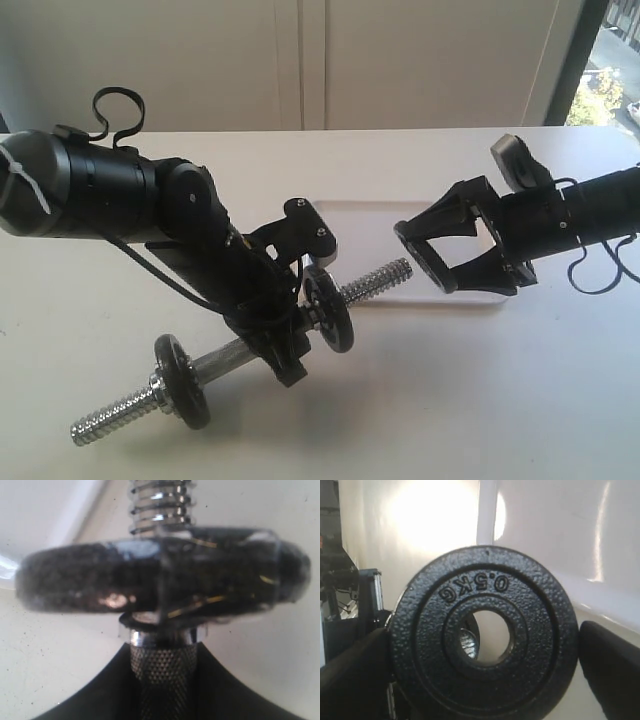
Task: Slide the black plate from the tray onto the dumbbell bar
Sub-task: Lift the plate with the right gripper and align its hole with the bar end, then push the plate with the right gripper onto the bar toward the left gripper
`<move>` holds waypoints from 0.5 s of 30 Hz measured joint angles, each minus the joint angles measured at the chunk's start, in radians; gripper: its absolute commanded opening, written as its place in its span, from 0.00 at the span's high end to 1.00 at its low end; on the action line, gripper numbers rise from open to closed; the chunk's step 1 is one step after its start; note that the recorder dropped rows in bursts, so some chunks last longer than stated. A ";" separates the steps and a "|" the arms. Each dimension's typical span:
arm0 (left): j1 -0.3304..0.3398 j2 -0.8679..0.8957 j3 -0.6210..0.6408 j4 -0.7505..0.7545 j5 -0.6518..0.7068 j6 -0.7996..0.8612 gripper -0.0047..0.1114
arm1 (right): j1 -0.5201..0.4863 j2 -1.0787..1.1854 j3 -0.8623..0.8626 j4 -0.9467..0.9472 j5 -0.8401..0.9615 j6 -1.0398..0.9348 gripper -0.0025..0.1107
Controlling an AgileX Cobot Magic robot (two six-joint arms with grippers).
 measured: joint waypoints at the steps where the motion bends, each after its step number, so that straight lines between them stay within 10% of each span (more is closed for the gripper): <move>1: 0.000 0.000 0.000 0.000 0.000 0.000 0.96 | 0.000 -0.002 0.005 0.014 0.000 -0.002 0.98; 15: 0.000 0.000 0.000 -0.002 -0.014 -0.007 0.96 | 0.000 -0.006 0.079 0.105 -0.008 -0.044 0.98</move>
